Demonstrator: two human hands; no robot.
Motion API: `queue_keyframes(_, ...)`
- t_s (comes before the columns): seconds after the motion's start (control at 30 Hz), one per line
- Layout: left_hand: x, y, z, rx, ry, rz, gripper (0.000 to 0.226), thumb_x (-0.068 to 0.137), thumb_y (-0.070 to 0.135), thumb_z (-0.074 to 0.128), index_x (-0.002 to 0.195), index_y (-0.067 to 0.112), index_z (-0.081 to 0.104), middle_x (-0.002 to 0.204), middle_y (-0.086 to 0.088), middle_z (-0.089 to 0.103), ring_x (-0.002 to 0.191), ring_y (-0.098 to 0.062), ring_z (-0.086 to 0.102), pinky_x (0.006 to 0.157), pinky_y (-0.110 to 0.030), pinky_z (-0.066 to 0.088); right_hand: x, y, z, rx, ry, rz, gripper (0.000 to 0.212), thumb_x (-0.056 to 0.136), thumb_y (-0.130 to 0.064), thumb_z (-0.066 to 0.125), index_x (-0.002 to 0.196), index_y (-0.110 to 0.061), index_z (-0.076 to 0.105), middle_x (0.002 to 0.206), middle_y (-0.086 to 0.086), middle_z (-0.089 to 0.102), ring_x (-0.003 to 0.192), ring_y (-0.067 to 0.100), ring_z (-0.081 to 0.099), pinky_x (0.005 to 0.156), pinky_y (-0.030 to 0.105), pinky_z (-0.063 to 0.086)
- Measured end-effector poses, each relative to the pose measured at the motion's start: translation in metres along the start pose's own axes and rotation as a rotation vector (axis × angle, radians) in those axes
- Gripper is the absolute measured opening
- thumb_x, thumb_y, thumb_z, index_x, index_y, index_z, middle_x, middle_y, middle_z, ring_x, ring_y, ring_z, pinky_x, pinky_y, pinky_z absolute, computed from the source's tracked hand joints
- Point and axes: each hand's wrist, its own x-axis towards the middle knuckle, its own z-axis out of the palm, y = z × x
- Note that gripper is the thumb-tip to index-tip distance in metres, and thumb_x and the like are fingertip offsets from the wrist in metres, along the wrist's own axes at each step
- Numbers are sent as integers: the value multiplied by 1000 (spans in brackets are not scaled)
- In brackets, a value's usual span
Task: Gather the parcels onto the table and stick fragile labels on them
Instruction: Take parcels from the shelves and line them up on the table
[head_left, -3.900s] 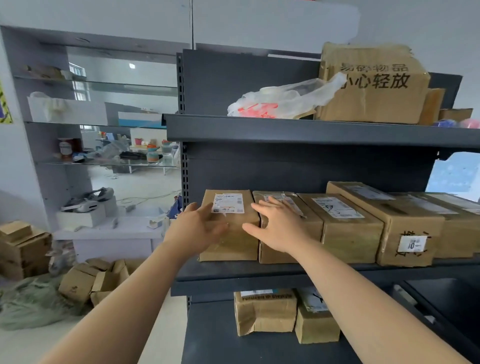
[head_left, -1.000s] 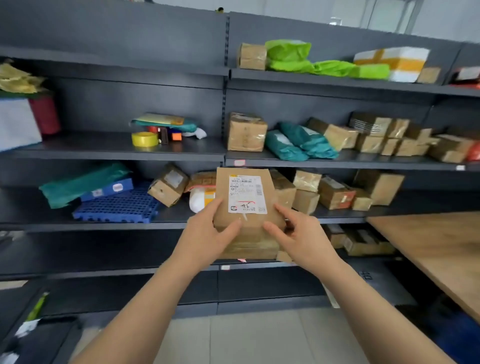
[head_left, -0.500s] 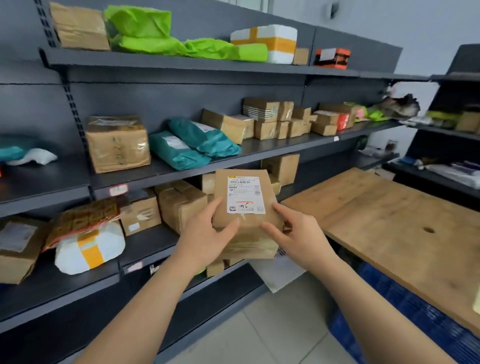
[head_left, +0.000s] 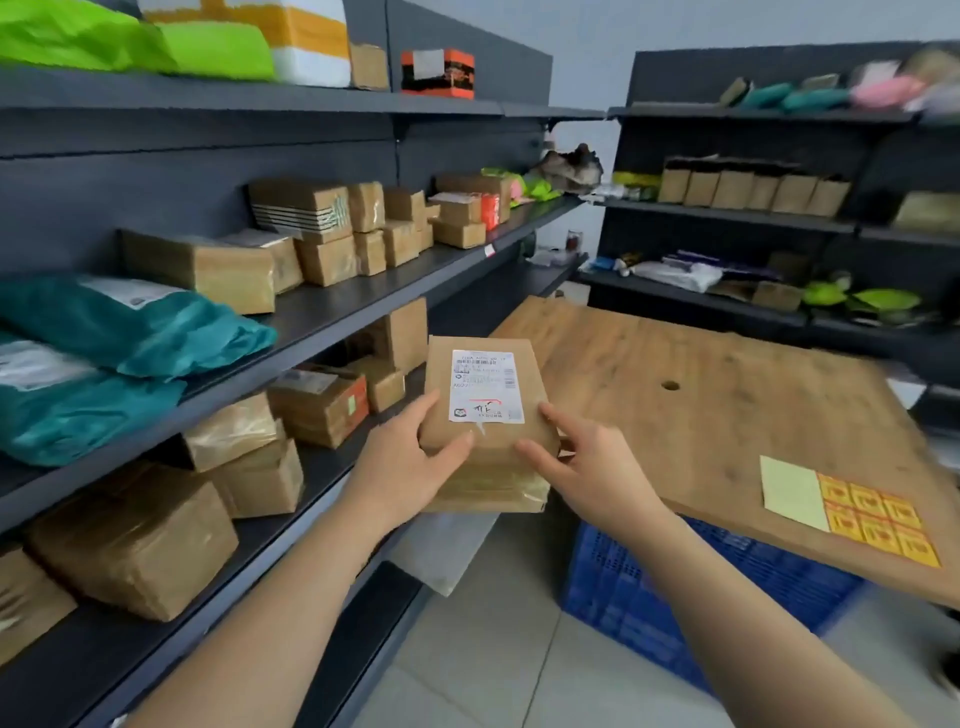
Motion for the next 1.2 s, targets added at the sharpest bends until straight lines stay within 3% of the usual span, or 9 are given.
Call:
queue_keyframes(0.27,111,8,85,-38,-98,81,67,86,38,64,145,22,36,132,9,54,111,-4,49,89,-21,41,71,84,-28,-43,63,107,66,87,-49,61,142,-18,43,122,-1,64,100,12,63,85,34,55)
queue_keyframes(0.43,184,18,143,7,-153,88,69,87,46,60,146,24,32,139,5,49,123,-12,46,97,-26,42,126,139,-52,-68,65,169,59,89,-45,61,139,-17,47,115,1,67,97,15,63,83,35,54)
queue_keyframes(0.53,225,21,175,7,-198,79,70,88,48,59,147,23,30,140,4,48,123,-14,46,102,-34,42,157,169,-62,-58,47,182,46,91,-40,60,128,-15,55,107,2,69,91,19,65,78,38,55)
queue_keyframes(0.67,275,14,210,26,-255,61,74,86,51,59,148,23,30,142,6,46,122,-15,49,101,-36,43,198,209,-66,-49,21,228,45,91,-39,61,127,-13,56,105,2,69,91,20,65,79,38,55)
queue_keyframes(0.8,328,0,238,79,-331,36,76,85,53,60,148,23,29,144,5,44,121,-16,50,98,-30,43,240,249,-58,-42,12,275,41,89,-38,62,118,-9,58,101,11,70,91,27,65,80,46,52)
queue_keyframes(0.97,398,-18,273,124,-420,29,76,87,49,59,149,22,25,147,5,40,121,-14,50,91,-23,38,295,297,-41,-42,3,328,40,87,-41,62,113,-10,58,97,12,70,89,28,64,78,47,52)
queue_keyframes(1.2,493,-42,327,172,-580,47,71,94,41,53,150,15,18,154,-2,28,138,-19,33,110,-30,27,369,355,-18,-53,20,451,43,89,-37,64,119,-7,56,104,10,68,97,28,62,84,43,50)
